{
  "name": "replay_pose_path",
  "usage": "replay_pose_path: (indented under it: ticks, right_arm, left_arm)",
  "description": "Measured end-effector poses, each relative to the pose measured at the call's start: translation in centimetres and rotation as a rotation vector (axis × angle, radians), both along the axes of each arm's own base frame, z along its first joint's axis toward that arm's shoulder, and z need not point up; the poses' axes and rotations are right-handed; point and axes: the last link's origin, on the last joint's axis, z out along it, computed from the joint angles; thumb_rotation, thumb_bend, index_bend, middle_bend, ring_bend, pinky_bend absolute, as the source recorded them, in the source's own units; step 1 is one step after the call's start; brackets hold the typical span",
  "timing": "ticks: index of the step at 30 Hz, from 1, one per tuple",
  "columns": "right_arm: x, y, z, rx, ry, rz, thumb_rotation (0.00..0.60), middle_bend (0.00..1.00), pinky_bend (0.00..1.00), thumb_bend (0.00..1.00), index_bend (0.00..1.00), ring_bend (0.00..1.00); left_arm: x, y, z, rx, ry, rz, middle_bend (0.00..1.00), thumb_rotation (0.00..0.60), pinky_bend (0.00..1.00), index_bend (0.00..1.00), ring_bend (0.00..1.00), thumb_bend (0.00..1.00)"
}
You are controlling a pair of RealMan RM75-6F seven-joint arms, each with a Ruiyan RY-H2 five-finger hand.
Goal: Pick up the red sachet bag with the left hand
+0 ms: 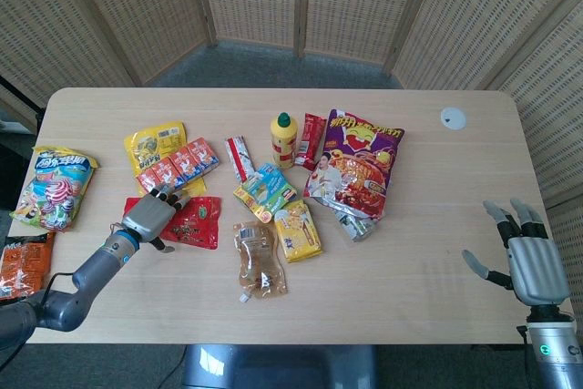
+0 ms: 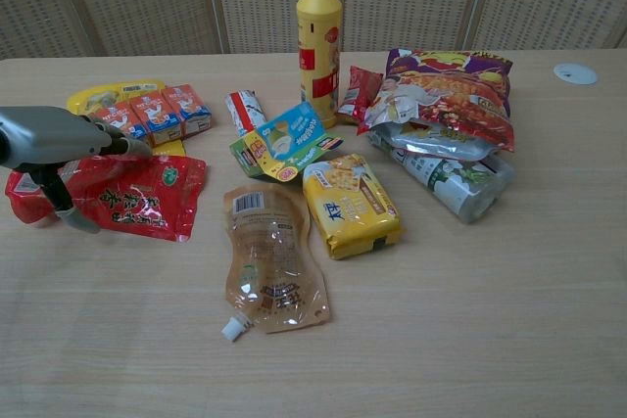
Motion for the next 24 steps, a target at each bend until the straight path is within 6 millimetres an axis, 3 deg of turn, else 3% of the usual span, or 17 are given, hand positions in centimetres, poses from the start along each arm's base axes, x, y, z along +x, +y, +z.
replay_pose_path:
  ticks: [6, 8, 11, 17, 20, 24]
  right_arm:
    - [-0.1, 0.3, 0.3, -0.008, -0.011, -0.012, 0.04, 0.25, 0.0, 0.26, 0.1, 0.0]
    - [-0.2, 0.4, 0.3, -0.008, -0.01, -0.02, 0.042, 0.25, 0.0, 0.26, 0.1, 0.0]
    - [-0.3, 0.4, 0.5, -0.012, -0.012, -0.022, 0.041, 0.25, 0.0, 0.26, 0.1, 0.0]
    - [0.0, 0.3, 0.6, -0.012, -0.014, -0.013, 0.041, 0.25, 0.0, 0.26, 0.1, 0.0]
    - [0.0, 0.4, 0.7, -0.015, -0.018, -0.015, 0.039, 0.25, 0.0, 0.26, 0.1, 0.0]
    - [-0.1, 0.5, 0.7, -0.019, -0.017, -0.018, 0.042, 0.25, 0.0, 0.26, 0.1, 0.0]
  left_arm:
    - [0.1, 0.3, -1.2, -0.008, 0.032, -0.015, 0.0, 0.403, 0.0, 0.01, 0.0, 0.14]
    - [0.2, 0.4, -1.6, -0.008, 0.028, -0.017, 0.05, 0.429, 0.04, 0.09, 0.01, 0.15]
    - [0.5, 0.5, -1.8, -0.004, 0.013, -0.022, 0.24, 0.473, 0.29, 0.31, 0.18, 0.16]
    - [0.7, 0.4, -2.1, 0.004, -0.013, -0.06, 0.52, 0.559, 0.6, 0.57, 0.51, 0.24]
    - [0.4, 0.3, -2.2, 0.011, -0.025, -0.062, 0.6, 0.599, 0.69, 0.64, 0.62, 0.25]
    - [-0.2, 0.0, -2.4, -0.002, -0.022, -0.047, 0.64, 0.6, 0.73, 0.68, 0.69, 0.25]
